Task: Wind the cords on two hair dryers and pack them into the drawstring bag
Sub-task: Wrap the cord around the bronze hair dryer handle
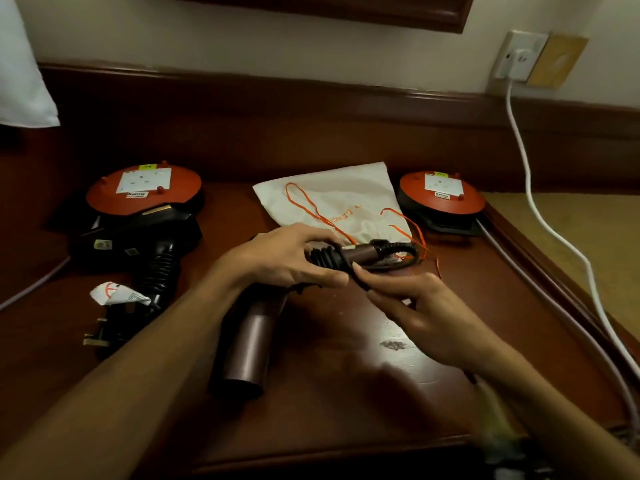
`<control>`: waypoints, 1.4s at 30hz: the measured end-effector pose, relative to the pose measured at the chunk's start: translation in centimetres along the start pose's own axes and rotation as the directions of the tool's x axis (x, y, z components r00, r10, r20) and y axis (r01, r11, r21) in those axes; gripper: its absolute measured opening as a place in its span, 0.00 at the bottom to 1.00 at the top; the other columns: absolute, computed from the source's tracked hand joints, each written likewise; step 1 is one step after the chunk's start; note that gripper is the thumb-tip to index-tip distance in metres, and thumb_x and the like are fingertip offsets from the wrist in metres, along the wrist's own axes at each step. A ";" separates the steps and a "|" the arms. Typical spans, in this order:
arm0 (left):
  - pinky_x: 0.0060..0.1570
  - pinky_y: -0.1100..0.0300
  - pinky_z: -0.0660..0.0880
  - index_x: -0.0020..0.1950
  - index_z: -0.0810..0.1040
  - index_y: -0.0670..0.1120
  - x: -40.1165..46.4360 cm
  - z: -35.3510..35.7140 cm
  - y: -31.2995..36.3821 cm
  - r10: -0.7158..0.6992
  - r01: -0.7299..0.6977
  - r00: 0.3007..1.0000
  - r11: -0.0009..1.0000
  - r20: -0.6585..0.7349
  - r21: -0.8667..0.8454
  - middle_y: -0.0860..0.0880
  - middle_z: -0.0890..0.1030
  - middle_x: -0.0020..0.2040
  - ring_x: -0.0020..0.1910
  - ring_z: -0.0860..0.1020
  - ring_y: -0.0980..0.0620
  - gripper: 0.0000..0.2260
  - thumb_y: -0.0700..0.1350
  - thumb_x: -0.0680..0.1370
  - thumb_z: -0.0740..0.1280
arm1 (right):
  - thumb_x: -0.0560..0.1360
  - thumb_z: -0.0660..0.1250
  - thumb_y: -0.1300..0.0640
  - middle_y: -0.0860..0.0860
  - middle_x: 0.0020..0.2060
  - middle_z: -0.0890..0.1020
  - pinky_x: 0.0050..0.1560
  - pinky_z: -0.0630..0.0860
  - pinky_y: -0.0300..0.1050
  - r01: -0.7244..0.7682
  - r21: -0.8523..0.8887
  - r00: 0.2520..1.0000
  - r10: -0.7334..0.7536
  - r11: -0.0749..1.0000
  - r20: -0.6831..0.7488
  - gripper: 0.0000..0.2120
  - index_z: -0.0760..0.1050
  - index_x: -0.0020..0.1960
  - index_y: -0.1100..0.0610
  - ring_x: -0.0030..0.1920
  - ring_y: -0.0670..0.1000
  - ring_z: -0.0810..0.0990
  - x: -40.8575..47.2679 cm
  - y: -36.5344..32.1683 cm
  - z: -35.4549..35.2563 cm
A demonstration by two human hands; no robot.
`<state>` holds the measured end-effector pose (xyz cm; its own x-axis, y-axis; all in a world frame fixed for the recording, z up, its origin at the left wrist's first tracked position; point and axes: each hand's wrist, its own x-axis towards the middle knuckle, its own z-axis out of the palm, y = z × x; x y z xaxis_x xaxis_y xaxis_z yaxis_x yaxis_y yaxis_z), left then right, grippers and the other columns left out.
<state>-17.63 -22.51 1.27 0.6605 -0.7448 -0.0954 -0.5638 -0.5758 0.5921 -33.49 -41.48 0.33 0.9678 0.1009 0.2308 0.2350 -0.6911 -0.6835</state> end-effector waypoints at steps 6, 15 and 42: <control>0.45 0.61 0.75 0.55 0.81 0.72 -0.5 0.4 0.6 -0.011 0.008 0.999 0.998 -0.043 -0.061 0.79 0.77 0.37 0.39 0.79 0.70 0.21 0.78 0.68 0.65 | 0.77 0.70 0.62 0.33 0.34 0.82 0.35 0.72 0.30 0.096 0.057 0.967 -0.079 0.994 -0.241 0.16 0.81 0.63 0.49 0.33 0.36 0.78 -1.8 2.4 3.5; 0.44 0.58 0.80 0.57 0.85 0.58 -1.3 0.1 -0.7 0.054 -0.080 0.994 0.948 -0.093 -0.309 0.53 0.88 0.43 0.43 0.87 0.55 0.19 0.66 0.72 0.72 | 0.74 0.71 0.54 0.60 0.27 0.78 0.24 0.61 0.42 -0.182 0.561 0.973 0.232 0.808 -0.018 0.14 0.83 0.53 0.64 0.23 0.54 0.64 -1.0 2.5 2.9; 0.51 0.52 0.68 0.81 0.54 0.62 -0.2 2.9 2.1 0.004 -0.045 0.997 0.844 0.078 0.534 0.52 0.78 0.42 0.35 0.68 0.54 0.39 0.78 0.74 0.54 | 0.76 0.67 0.61 0.60 0.37 0.85 0.30 0.79 0.42 -0.243 -0.538 0.818 0.469 0.807 0.334 0.09 0.82 0.45 0.66 0.34 0.57 0.84 11.1 -3.1 -2.4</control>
<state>-20.39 -24.51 0.23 0.6174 -0.7712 -0.1555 -0.7707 -0.6325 0.0769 -23.67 -39.95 6.71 0.9318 -0.0030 -0.3631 -0.0946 -0.9675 -0.2347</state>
